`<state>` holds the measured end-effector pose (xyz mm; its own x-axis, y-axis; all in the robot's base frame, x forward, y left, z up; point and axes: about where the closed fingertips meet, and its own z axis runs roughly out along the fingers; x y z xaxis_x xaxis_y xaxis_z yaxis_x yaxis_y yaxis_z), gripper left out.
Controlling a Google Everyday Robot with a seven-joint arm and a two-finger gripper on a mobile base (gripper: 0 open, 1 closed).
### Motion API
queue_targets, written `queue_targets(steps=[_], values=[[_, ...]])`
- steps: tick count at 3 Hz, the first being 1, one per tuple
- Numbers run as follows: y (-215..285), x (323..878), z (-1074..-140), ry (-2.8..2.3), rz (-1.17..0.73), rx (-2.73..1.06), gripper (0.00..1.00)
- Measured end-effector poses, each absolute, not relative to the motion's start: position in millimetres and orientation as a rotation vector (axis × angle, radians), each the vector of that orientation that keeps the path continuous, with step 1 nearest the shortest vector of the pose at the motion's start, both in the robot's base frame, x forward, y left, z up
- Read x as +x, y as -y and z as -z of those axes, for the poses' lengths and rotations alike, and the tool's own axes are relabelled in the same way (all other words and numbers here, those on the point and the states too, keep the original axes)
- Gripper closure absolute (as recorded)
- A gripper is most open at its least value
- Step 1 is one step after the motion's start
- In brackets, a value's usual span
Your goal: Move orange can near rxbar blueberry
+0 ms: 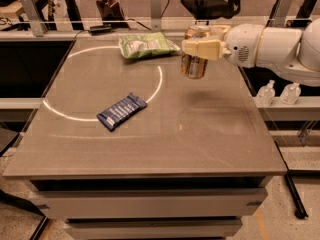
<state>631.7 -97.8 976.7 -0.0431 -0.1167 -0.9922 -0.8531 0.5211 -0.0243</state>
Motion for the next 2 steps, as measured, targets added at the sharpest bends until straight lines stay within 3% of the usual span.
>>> queue_targets(steps=[2], values=[[43.2,603.1,-978.7,-1.382,-0.839,-0.962,1.0]])
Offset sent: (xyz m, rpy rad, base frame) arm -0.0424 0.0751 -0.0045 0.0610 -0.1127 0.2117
